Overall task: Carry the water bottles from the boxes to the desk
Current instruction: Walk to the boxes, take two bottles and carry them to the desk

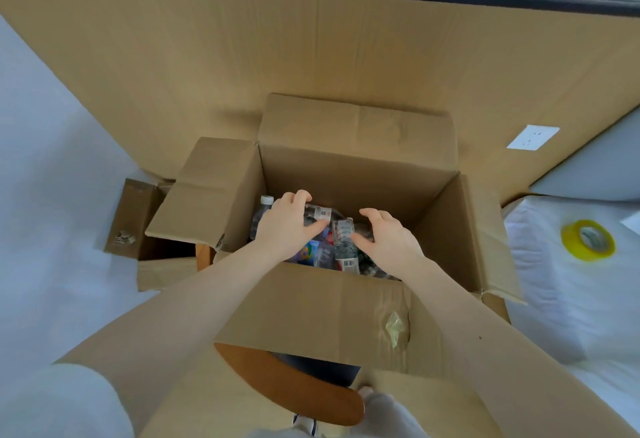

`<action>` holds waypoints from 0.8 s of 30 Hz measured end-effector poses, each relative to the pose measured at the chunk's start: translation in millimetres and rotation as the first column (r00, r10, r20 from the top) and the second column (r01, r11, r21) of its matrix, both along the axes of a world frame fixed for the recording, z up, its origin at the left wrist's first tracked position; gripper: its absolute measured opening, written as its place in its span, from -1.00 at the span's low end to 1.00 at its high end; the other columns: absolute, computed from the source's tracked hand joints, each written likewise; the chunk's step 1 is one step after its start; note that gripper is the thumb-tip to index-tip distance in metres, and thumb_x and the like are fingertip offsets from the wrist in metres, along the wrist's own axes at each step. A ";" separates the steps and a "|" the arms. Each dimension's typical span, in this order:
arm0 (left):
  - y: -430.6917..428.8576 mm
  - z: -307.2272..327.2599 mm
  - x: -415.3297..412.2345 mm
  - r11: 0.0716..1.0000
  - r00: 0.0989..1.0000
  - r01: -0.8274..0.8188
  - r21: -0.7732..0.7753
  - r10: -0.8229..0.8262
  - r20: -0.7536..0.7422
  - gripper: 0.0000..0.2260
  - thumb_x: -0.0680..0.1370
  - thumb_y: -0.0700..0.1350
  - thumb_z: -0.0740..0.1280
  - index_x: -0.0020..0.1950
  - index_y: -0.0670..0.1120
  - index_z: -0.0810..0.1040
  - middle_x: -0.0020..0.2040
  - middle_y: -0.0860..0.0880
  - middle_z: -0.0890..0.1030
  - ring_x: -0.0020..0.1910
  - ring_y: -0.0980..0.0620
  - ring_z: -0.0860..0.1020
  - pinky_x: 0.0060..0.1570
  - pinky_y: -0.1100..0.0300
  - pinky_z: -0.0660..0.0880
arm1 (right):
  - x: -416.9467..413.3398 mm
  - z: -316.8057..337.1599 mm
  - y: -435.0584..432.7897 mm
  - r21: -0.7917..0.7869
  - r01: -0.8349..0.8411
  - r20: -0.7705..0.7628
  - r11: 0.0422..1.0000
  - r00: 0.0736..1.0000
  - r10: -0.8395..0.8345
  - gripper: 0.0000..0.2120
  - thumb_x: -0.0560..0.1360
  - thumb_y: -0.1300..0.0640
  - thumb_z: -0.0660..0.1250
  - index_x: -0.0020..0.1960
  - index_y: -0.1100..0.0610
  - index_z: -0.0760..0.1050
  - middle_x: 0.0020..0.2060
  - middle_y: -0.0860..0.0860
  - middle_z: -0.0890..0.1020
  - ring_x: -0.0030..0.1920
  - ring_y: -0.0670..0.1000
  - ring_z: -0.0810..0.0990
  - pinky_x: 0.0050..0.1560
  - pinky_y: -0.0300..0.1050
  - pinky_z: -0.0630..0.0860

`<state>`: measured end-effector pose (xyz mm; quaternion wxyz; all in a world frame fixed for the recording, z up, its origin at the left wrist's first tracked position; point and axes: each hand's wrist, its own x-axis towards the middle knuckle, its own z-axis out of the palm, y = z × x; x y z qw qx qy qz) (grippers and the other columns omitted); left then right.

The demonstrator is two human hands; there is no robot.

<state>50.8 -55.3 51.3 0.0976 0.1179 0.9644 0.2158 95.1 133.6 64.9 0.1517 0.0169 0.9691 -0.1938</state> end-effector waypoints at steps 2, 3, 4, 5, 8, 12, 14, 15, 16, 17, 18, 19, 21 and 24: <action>0.8 -5.7 -10.1 1.000 1.000 -0.012 -0.017 0.012 0.008 -0.51 0.56 0.17 0.27 0.37 -0.07 0.33 0.28 -0.06 0.44 0.15 -0.04 0.48 -0.02 0.10 0.49 | -14.0 -8.4 2.5 -0.003 -0.011 0.042 1.000 0.999 0.011 -0.45 0.61 -0.12 0.18 0.52 0.04 0.17 0.45 0.04 0.34 0.31 0.08 0.45 0.29 0.09 0.45; 1.4 -7.9 -14.7 0.999 1.000 -0.020 -0.030 0.020 0.010 -0.52 0.56 0.17 0.28 0.37 -0.07 0.33 0.28 -0.06 0.44 0.15 -0.04 0.48 -0.01 0.10 0.49 | -21.7 -13.2 4.0 -0.006 -0.019 0.056 1.000 0.998 0.019 -0.45 0.60 -0.13 0.18 0.52 0.03 0.17 0.45 0.03 0.34 0.32 0.07 0.45 0.28 0.09 0.46; 1.8 -10.4 -19.2 0.998 1.000 -0.028 -0.049 0.028 0.012 -0.52 0.56 0.16 0.29 0.37 -0.07 0.33 0.27 -0.06 0.44 0.15 -0.04 0.48 0.00 0.11 0.48 | -29.6 -18.4 5.7 -0.010 -0.032 0.066 0.999 0.997 0.033 -0.45 0.60 -0.13 0.18 0.52 0.03 0.17 0.44 0.03 0.34 0.32 0.07 0.45 0.25 0.06 0.48; 2.3 -13.6 -23.0 0.997 0.999 -0.034 -0.075 0.036 0.017 -0.53 0.56 0.15 0.29 0.37 -0.06 0.33 0.26 -0.06 0.44 0.15 -0.04 0.47 0.01 0.12 0.47 | -37.2 -23.9 7.1 -0.016 -0.049 0.075 0.999 0.996 0.050 -0.45 0.60 -0.13 0.18 0.52 0.03 0.17 0.43 0.03 0.35 0.31 0.07 0.45 0.23 0.04 0.49; 4.2 -25.9 -31.9 0.983 0.997 -0.052 -0.175 0.061 0.048 -0.53 0.56 0.12 0.30 0.38 -0.06 0.32 0.27 -0.07 0.45 0.19 -0.04 0.46 0.06 0.12 0.45 | -59.8 -42.1 12.2 -0.045 -0.107 0.112 0.993 0.987 0.112 -0.46 0.61 -0.12 0.17 0.51 0.05 0.17 0.42 0.04 0.37 0.34 0.08 0.42 0.26 0.02 0.46; 12.1 -46.7 -44.8 0.958 0.987 -0.077 -0.278 0.112 0.113 -0.53 0.57 0.12 0.29 0.40 -0.04 0.29 0.32 -0.05 0.43 0.25 -0.05 0.43 0.12 0.11 0.43 | -86.4 -69.9 19.7 -0.118 -0.145 0.158 0.982 0.974 0.163 -0.45 0.60 -0.12 0.19 0.51 0.06 0.18 0.41 0.06 0.36 0.32 0.10 0.44 0.22 0.05 0.48; 17.6 -58.2 -49.8 0.946 0.983 -0.057 -0.319 0.110 0.149 -0.52 0.58 0.12 0.27 0.42 -0.04 0.27 0.33 -0.06 0.41 0.26 -0.06 0.43 0.14 0.11 0.43 | -95.4 -84.9 22.0 -0.135 -0.155 0.186 0.979 0.966 0.179 -0.45 0.61 -0.11 0.19 0.51 0.07 0.16 0.41 0.07 0.35 0.32 0.11 0.43 0.20 0.05 0.49; 19.6 -64.5 -52.1 0.940 0.981 -0.038 -0.339 0.099 0.164 -0.51 0.58 0.12 0.26 0.43 -0.04 0.26 0.34 -0.06 0.41 0.26 -0.06 0.43 0.15 0.11 0.44 | -98.4 -93.0 22.2 -0.147 -0.158 0.199 0.976 0.962 0.185 -0.45 0.61 -0.11 0.18 0.51 0.07 0.16 0.41 0.07 0.35 0.32 0.10 0.42 0.20 0.04 0.49; 20.8 -70.7 -55.0 0.934 0.981 -0.018 -0.357 0.086 0.175 -0.51 0.59 0.12 0.26 0.44 -0.05 0.25 0.35 -0.06 0.40 0.28 -0.06 0.42 0.17 0.11 0.43 | -101.1 -101.4 22.0 -0.161 -0.157 0.210 0.974 0.959 0.189 -0.44 0.60 -0.12 0.19 0.51 0.06 0.15 0.42 0.07 0.35 0.33 0.10 0.42 0.19 0.03 0.50; 21.3 -77.0 -59.0 0.928 0.980 0.001 -0.373 0.073 0.184 -0.50 0.59 0.11 0.26 0.46 -0.05 0.24 0.36 -0.07 0.39 0.30 -0.06 0.41 0.19 0.11 0.42 | -103.4 -109.6 21.8 -0.173 -0.152 0.222 0.973 0.957 0.189 -0.44 0.60 -0.12 0.19 0.52 0.05 0.14 0.42 0.07 0.35 0.32 0.10 0.42 0.19 0.02 0.50; 21.2 -83.0 -63.3 0.923 0.979 0.017 -0.385 0.063 0.194 -0.48 0.59 0.09 0.27 0.47 -0.05 0.22 0.38 -0.07 0.37 0.32 -0.06 0.39 0.22 0.11 0.40 | -105.1 -117.0 21.7 -0.182 -0.144 0.233 0.973 0.955 0.185 -0.43 0.60 -0.13 0.19 0.52 0.05 0.13 0.43 0.07 0.34 0.33 0.09 0.42 0.19 0.02 0.50; 21.3 -88.4 -68.3 0.918 0.977 0.029 -0.395 0.057 0.205 -0.47 0.59 0.08 0.28 0.49 -0.06 0.20 0.40 -0.07 0.36 0.35 -0.07 0.36 0.25 0.10 0.38 | -106.1 -124.5 21.9 -0.189 -0.138 0.241 0.972 0.953 0.183 -0.41 0.60 -0.14 0.18 0.53 0.04 0.11 0.44 0.06 0.32 0.35 0.09 0.41 0.20 0.01 0.50; 21.5 -98.0 -79.5 0.905 0.976 0.057 -0.421 0.039 0.216 -0.44 0.59 0.04 0.29 0.51 -0.07 0.17 0.43 -0.08 0.32 0.40 -0.08 0.31 0.30 0.10 0.33 | -107.0 -138.8 23.3 -0.192 -0.145 0.234 0.971 0.954 0.189 -0.40 0.60 -0.14 0.18 0.54 0.06 0.09 0.46 0.06 0.31 0.38 0.08 0.37 0.22 -0.02 0.48; 23.0 -113.2 -94.6 0.888 0.971 0.105 -0.448 0.006 0.240 -0.43 0.59 -0.03 0.29 0.53 -0.11 0.13 0.47 -0.10 0.26 0.44 -0.08 0.25 0.35 0.10 0.27 | -105.5 -158.7 23.8 -0.181 -0.174 0.209 0.968 0.955 0.211 -0.38 0.60 -0.14 0.18 0.55 0.10 0.10 0.46 0.09 0.30 0.38 0.09 0.38 0.22 -0.06 0.47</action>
